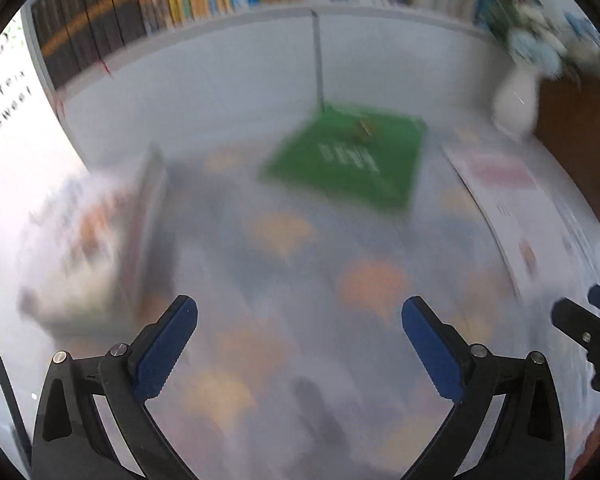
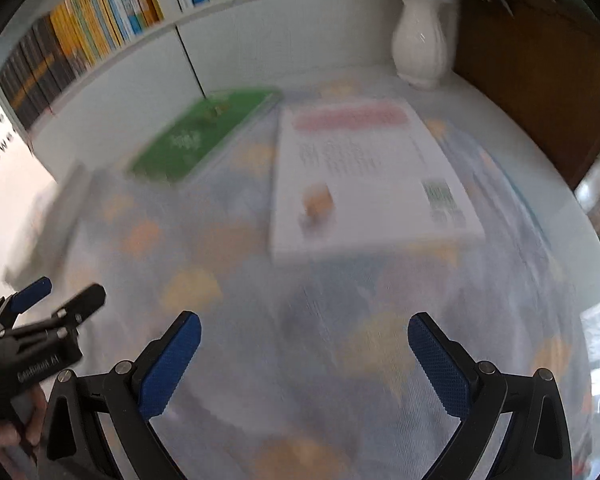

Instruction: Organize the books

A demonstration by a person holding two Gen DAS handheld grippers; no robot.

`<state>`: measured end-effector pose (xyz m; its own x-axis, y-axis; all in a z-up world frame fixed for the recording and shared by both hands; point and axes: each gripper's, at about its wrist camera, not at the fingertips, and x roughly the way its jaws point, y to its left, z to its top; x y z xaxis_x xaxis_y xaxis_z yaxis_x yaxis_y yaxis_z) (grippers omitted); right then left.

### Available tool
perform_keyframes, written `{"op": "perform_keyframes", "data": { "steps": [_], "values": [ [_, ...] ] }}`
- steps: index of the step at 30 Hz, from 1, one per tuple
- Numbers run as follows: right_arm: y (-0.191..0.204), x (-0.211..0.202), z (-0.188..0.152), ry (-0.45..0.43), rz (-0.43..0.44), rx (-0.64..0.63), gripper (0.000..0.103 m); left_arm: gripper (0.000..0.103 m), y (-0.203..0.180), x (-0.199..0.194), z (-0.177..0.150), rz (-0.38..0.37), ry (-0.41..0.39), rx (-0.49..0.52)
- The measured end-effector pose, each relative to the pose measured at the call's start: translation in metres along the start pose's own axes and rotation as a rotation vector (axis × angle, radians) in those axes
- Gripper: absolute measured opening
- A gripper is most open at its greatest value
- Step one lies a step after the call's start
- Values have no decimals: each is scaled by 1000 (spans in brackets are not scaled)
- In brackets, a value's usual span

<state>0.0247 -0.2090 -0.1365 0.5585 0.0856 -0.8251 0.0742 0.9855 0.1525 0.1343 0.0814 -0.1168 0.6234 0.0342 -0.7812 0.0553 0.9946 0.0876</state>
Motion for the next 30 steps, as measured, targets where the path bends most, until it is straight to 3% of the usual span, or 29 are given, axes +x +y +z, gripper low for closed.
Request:
{"op": "perform_keyframes", "data": {
  "steps": [3, 6, 8, 9, 10, 12, 14, 16, 20, 23, 26, 30],
  "values": [
    [14, 14, 37, -2, 53, 25, 103, 102, 14, 24, 41, 50, -3, 17],
    [32, 47, 70, 59, 117, 73, 103, 102, 32, 56, 72, 42, -1, -5],
    [47, 66, 85, 76, 140, 78, 98, 102, 42, 74, 84, 6, 22, -27],
    [56, 76, 94, 81, 151, 72, 89, 102, 46, 91, 91, -15, 50, -35],
    [61, 84, 99, 90, 164, 65, 84, 97, 47, 100, 96, -26, 68, -37],
    [72, 103, 109, 121, 177, 60, 83, 84, 48, 119, 103, -62, 102, -40],
    [79, 119, 117, 130, 180, 58, 77, 83, 47, 134, 106, -110, 142, -44],
    [84, 133, 122, 146, 165, 38, 59, 83, 42, 144, 105, -139, 158, -33],
    [87, 144, 126, 127, 145, 38, 57, 64, 27, 159, 98, -222, 207, -5],
    [93, 146, 127, 120, 151, 19, 57, 64, 19, 158, 96, -231, 192, 7],
    [95, 145, 127, 131, 180, 6, 58, 63, 2, 145, 89, -186, 166, 84],
    [91, 141, 126, 135, 163, -24, 58, 63, -4, 127, 72, -220, 167, 83]
  ]
}}
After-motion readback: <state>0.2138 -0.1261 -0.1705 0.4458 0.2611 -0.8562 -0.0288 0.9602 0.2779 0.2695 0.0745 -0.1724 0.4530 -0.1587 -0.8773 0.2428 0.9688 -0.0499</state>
